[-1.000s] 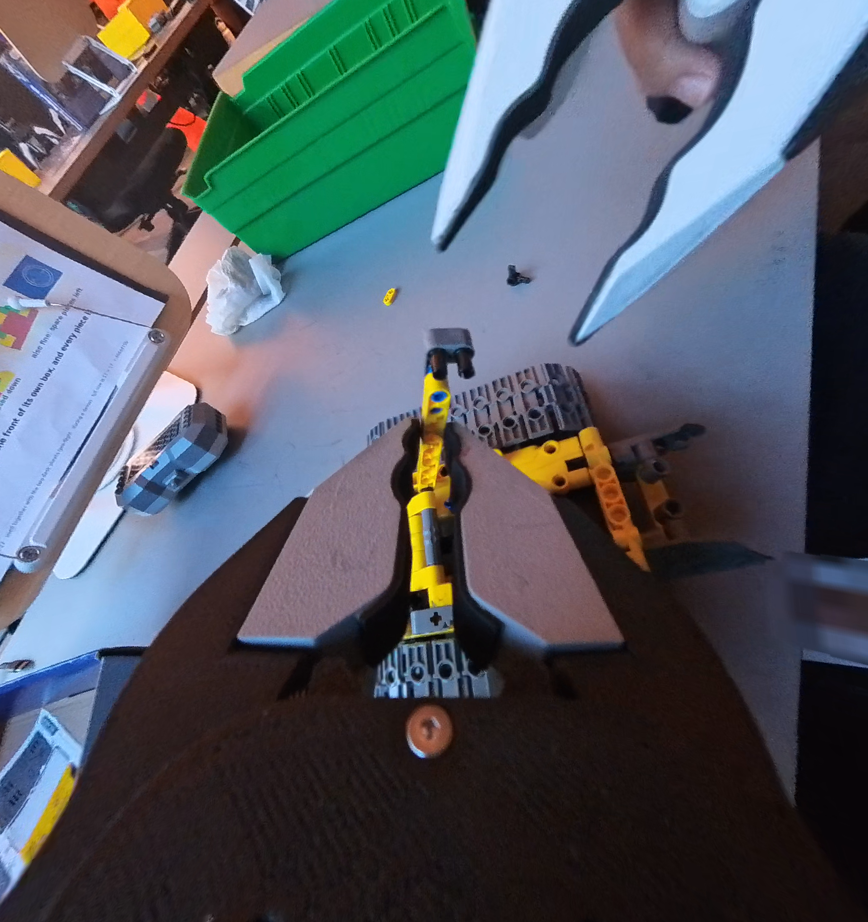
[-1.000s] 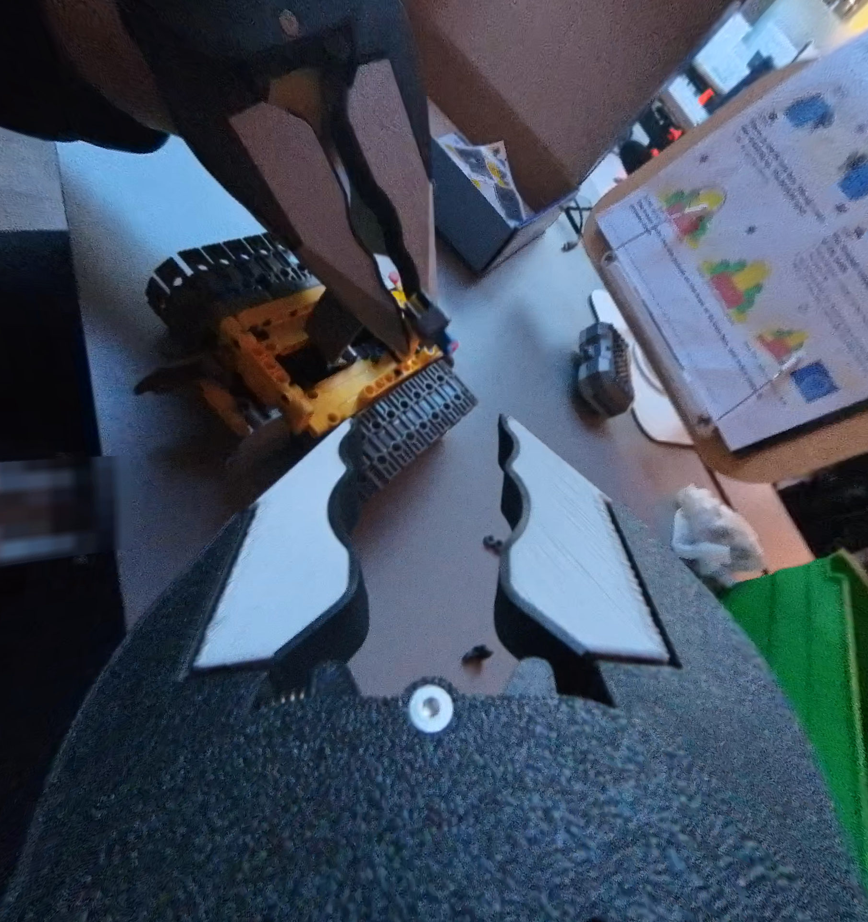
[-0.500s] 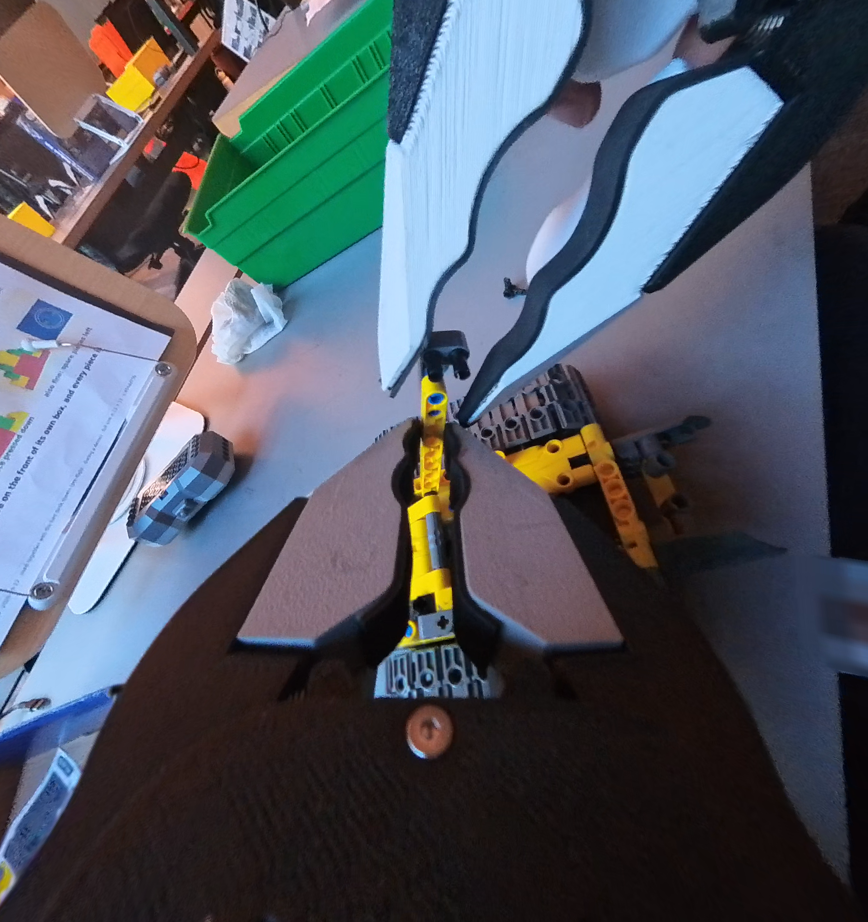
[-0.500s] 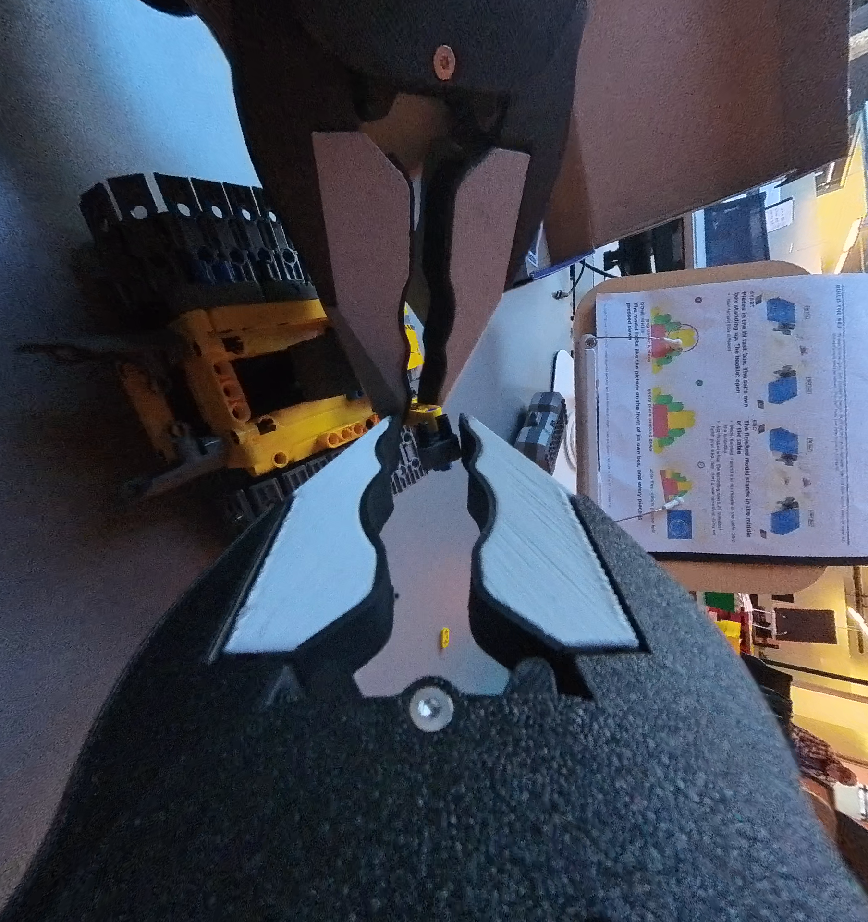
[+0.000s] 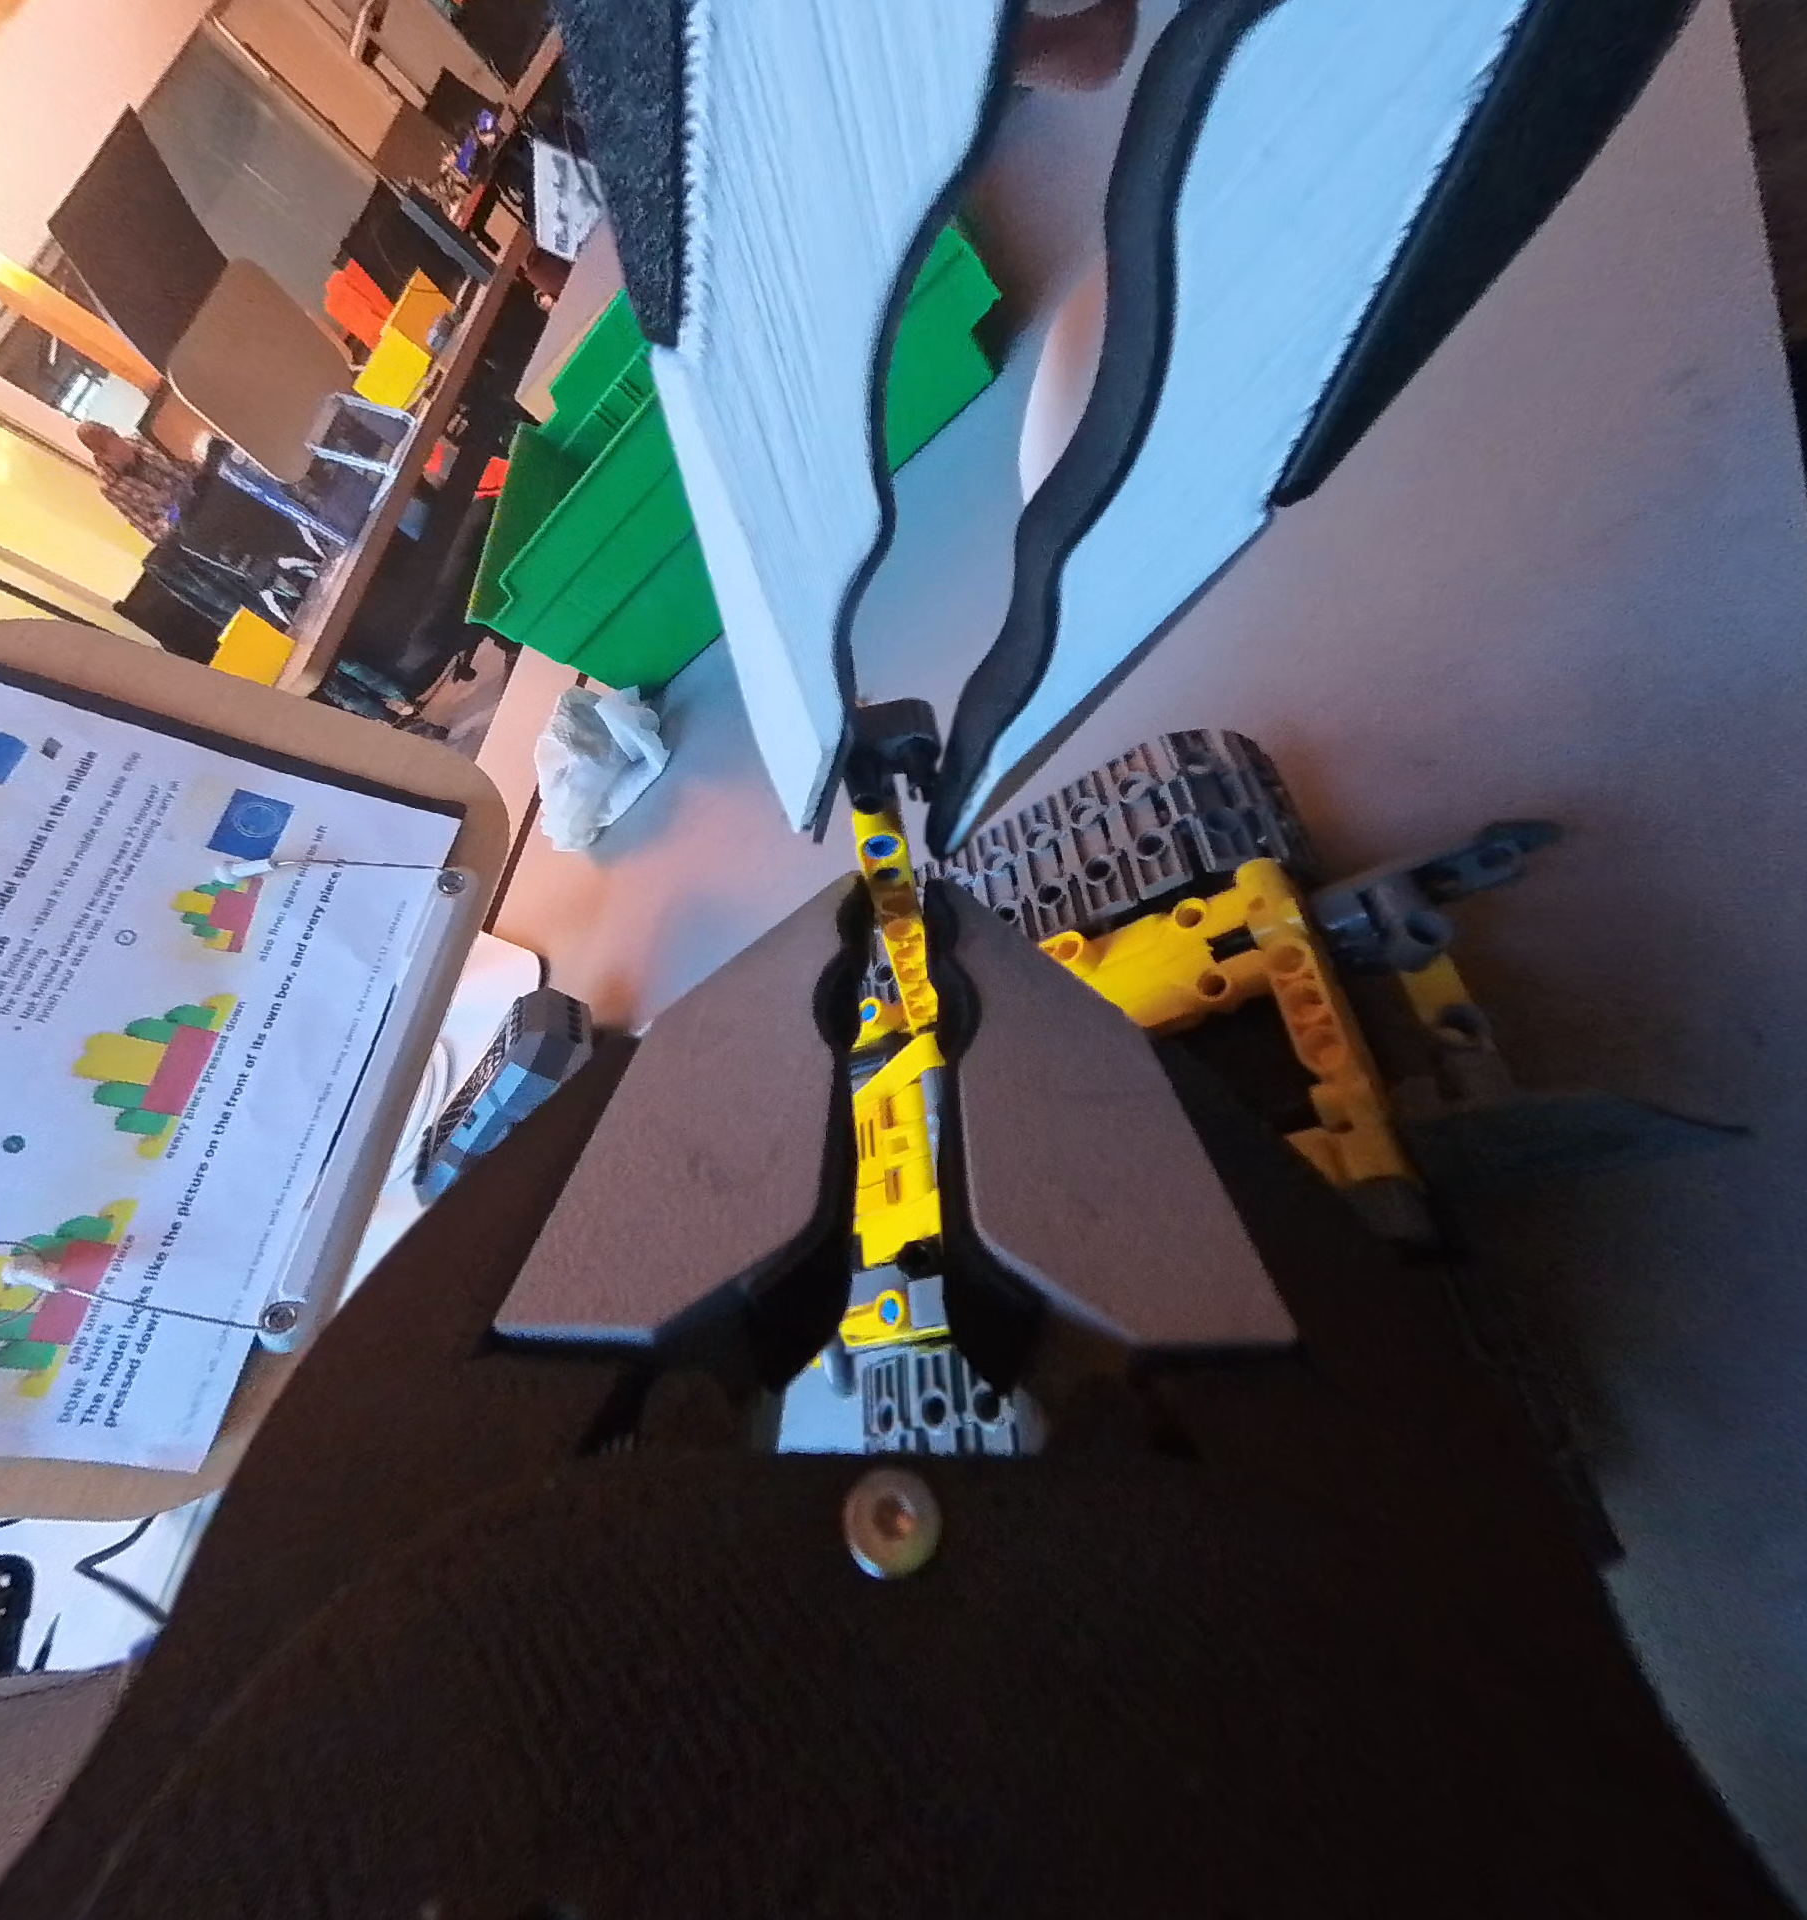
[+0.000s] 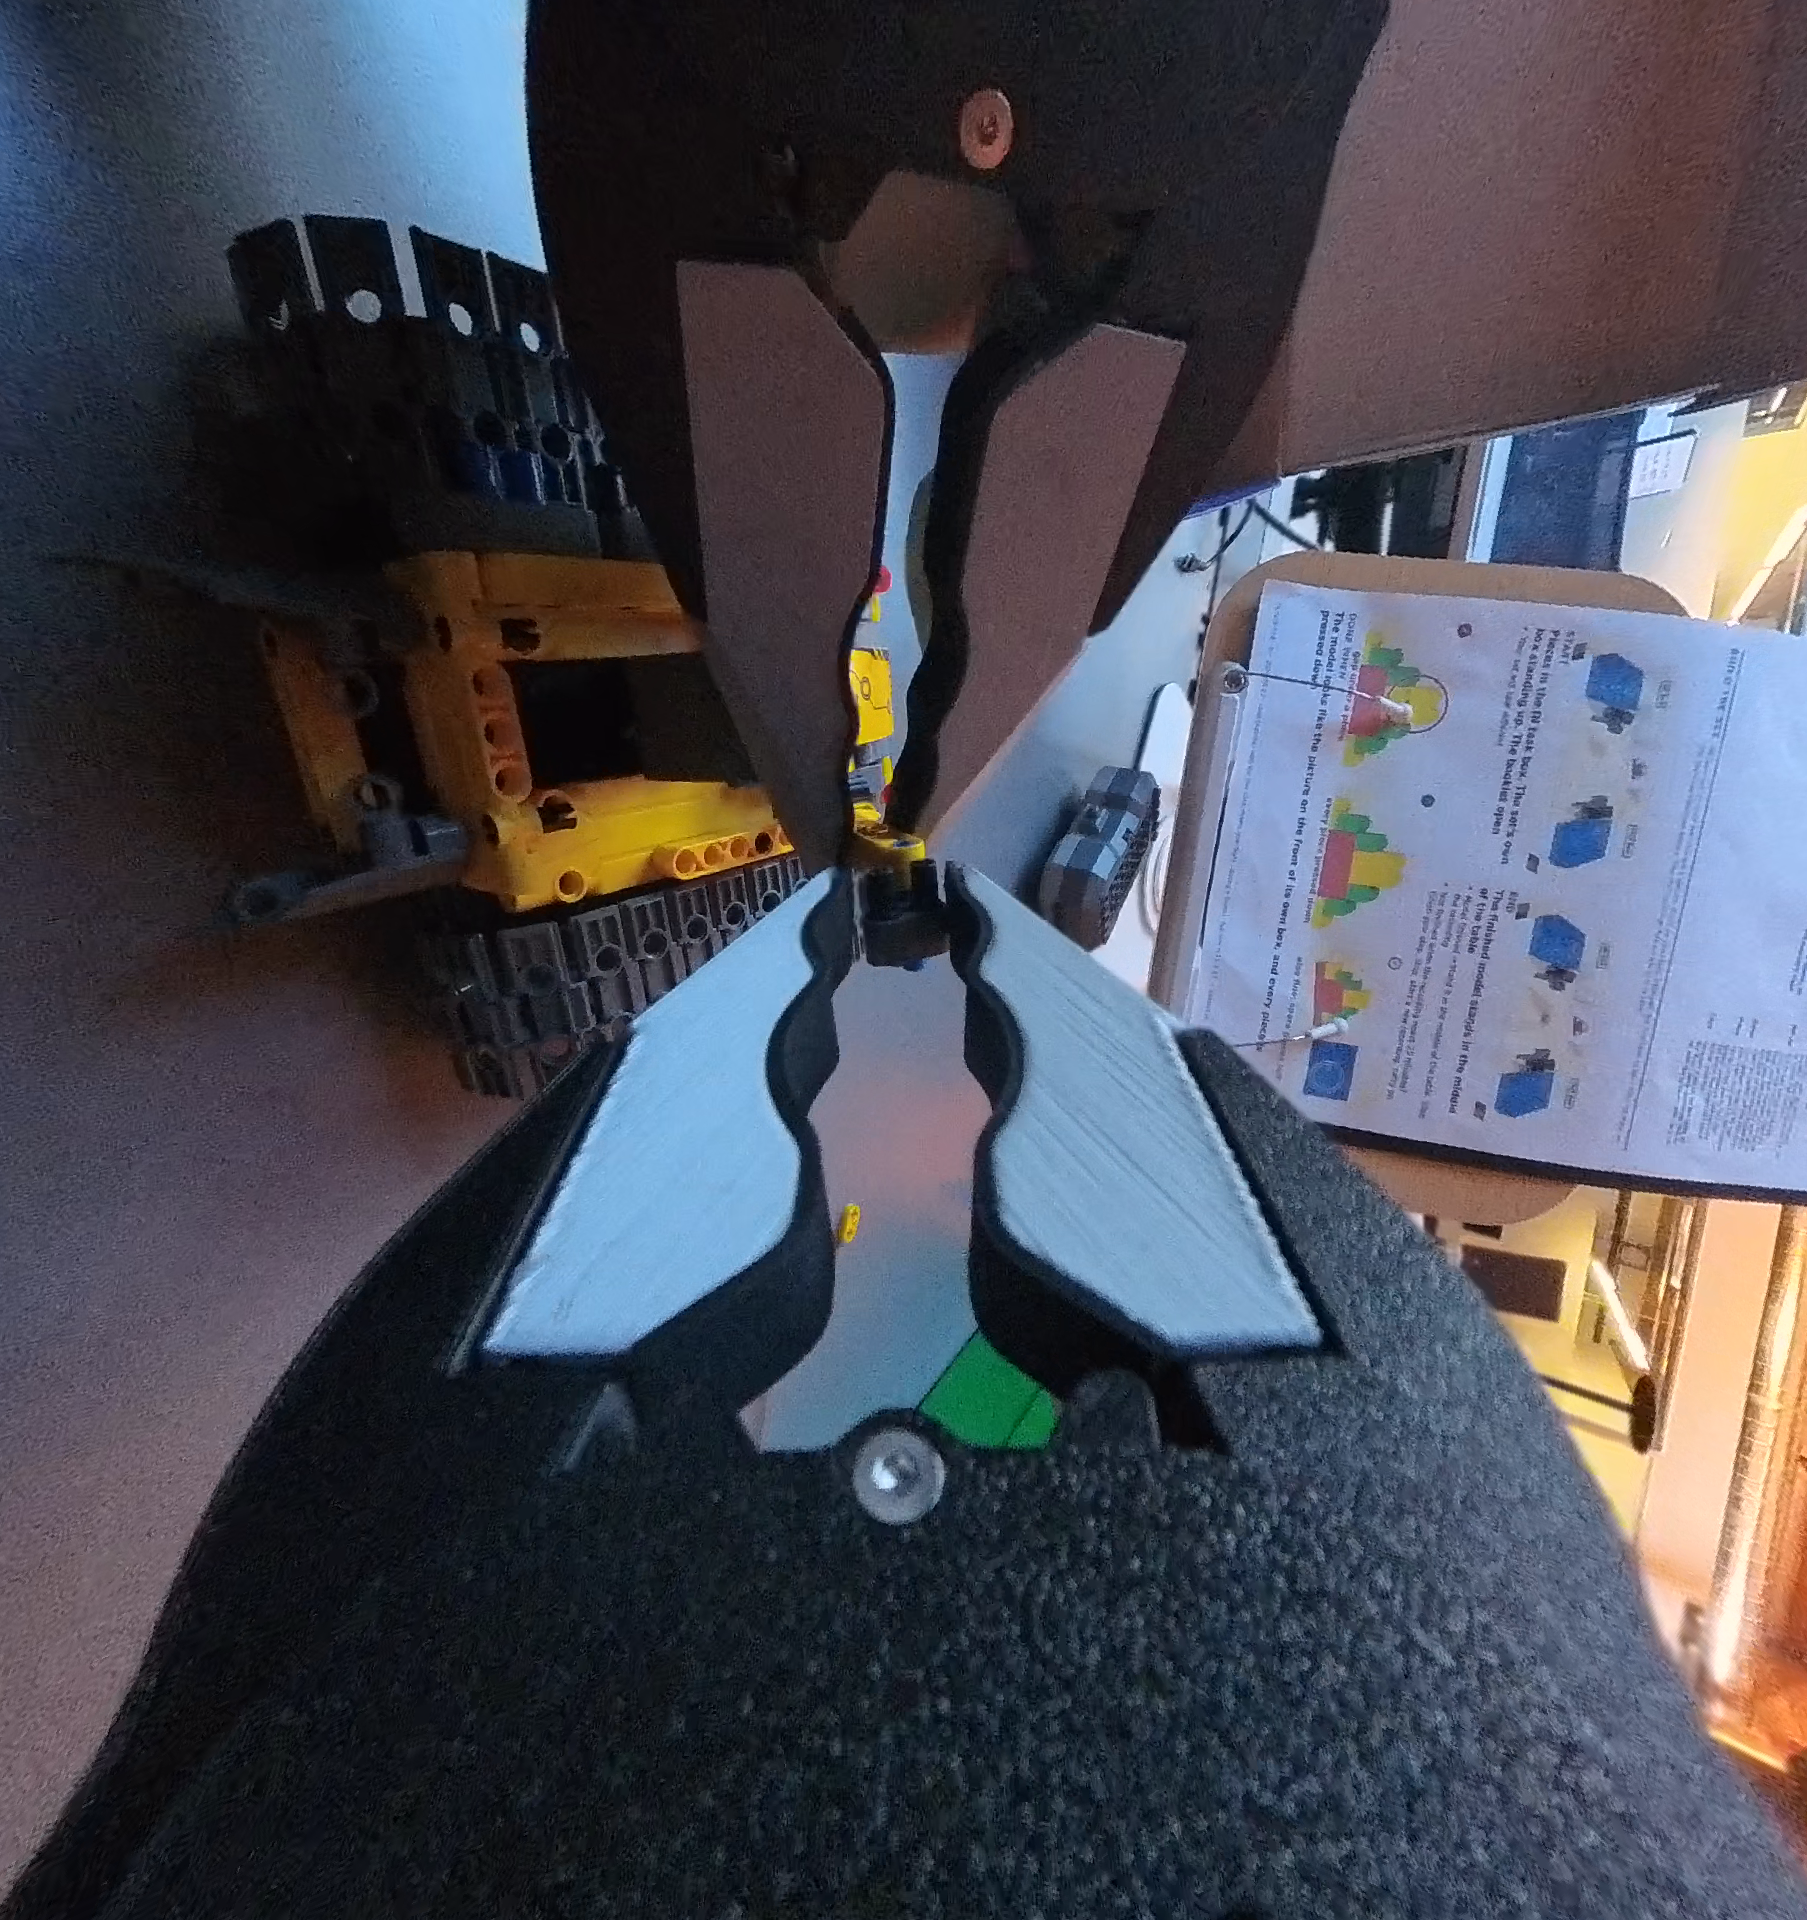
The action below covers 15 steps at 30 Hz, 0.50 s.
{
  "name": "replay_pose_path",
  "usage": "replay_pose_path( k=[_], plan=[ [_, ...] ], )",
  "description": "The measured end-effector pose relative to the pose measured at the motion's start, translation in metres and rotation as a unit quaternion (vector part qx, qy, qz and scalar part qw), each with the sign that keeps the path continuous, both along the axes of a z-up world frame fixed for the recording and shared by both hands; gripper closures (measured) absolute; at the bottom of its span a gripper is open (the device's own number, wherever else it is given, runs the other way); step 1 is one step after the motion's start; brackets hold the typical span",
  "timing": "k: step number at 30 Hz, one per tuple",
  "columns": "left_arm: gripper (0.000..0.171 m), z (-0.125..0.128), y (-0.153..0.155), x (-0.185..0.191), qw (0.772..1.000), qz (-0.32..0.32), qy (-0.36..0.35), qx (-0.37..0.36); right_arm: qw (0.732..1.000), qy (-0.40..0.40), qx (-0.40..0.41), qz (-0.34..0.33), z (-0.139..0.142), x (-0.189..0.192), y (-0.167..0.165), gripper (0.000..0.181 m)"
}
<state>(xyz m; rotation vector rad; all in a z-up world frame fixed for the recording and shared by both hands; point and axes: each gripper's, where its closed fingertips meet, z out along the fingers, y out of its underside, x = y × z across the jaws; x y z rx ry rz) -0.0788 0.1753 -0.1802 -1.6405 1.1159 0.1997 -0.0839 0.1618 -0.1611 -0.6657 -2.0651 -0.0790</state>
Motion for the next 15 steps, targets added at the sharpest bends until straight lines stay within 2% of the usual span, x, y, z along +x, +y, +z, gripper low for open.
replay_pose_path(
  k=[5, 9, 10, 13, 15],
  plan=[
    [0.163, 0.002, 0.003, 0.002, 0.999, 0.006, 0.033, 0.028, 1.0, 0.006, 0.0, -0.011, 0.001, -0.001, 0.002, 0.168],
    [0.165, 0.001, 0.003, 0.002, 0.999, 0.01, 0.026, 0.018, 1.0, 0.003, 0.001, -0.026, -0.001, 0.0, 0.003, 0.168],
    [0.165, 0.001, 0.004, 0.0, 0.999, 0.023, 0.027, 0.022, 0.999, 0.003, 0.01, -0.035, -0.001, 0.0, 0.005, 0.168],
    [0.166, 0.0, 0.01, -0.006, 0.998, 0.054, 0.004, 0.044, 0.992, 0.007, 0.104, -0.068, -0.005, -0.002, 0.019, 0.168],
    [0.166, 0.001, 0.011, -0.008, 0.997, 0.059, -0.007, 0.055, 0.991, 0.023, 0.102, -0.083, -0.004, -0.004, 0.023, 0.168]
  ],
)
